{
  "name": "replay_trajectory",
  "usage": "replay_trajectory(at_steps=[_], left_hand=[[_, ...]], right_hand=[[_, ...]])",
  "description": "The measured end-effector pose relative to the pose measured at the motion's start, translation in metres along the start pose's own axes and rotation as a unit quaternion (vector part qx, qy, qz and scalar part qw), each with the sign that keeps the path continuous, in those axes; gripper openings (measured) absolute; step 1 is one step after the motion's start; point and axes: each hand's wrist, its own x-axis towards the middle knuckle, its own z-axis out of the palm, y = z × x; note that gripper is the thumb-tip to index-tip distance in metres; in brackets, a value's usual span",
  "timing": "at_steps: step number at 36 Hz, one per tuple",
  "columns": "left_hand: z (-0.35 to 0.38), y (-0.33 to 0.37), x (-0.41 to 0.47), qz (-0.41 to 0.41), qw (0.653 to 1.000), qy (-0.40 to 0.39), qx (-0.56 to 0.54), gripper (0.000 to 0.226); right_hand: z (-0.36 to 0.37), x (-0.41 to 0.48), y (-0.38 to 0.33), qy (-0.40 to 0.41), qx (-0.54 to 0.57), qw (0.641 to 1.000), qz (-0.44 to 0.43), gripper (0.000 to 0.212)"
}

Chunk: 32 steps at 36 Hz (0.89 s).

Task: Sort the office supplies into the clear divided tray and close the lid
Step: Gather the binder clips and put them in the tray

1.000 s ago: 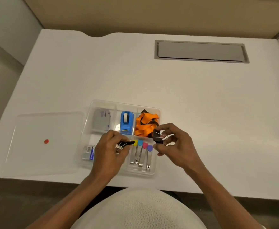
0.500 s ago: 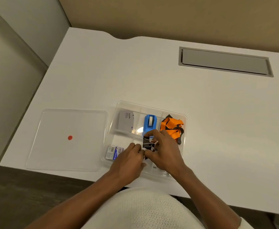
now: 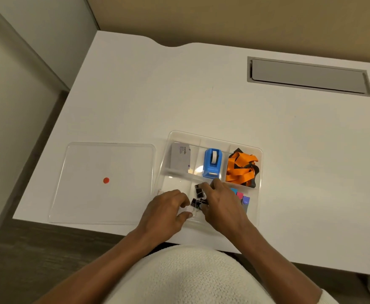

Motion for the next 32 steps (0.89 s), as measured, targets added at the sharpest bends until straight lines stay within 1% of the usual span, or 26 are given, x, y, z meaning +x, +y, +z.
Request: replay_trajectory(at_steps=[4, 7, 11, 16, 20, 27, 30, 32], left_hand=[[0.008, 0.000, 0.002, -0.007, 1.000, -0.016, 0.017, 0.023], [0.009, -0.002, 0.004, -0.017, 1.000, -0.018, -0.005, 0.025], [0.010, -0.006, 0.002, -0.016, 0.999, -0.047, -0.017, 0.040], [0.014, -0.008, -0.001, 0.011, 0.997, -0.073, 0.020, 0.037], [0.017, -0.005, -0.001, 0.009, 0.997, -0.071, 0.011, 0.036], [0.016, -0.004, -0.004, -0.001, 0.998, -0.061, 0.000, 0.033], [0.007, -0.005, -0.011, -0.021, 0.998, -0.037, -0.036, 0.030], [-0.006, -0.008, -0.015, -0.044, 0.997, -0.008, -0.063, 0.028]], right_hand=[[0.006, 0.000, -0.002, -0.031, -0.034, 0.999, 0.000, 0.061], [0.012, -0.001, -0.003, -0.051, -0.046, 0.998, -0.012, 0.050], [0.018, -0.003, -0.002, -0.034, -0.056, 0.998, -0.014, 0.045], [0.021, -0.001, 0.001, -0.019, -0.051, 0.998, -0.010, 0.044], [0.019, -0.001, 0.000, -0.014, -0.052, 0.999, -0.007, 0.047], [0.002, -0.009, -0.014, -0.008, -0.090, 0.996, 0.004, 0.052], [-0.008, -0.006, -0.023, 0.002, -0.055, 0.998, -0.013, 0.049], [-0.018, -0.001, -0.034, 0.011, 0.003, 1.000, -0.018, 0.041]])
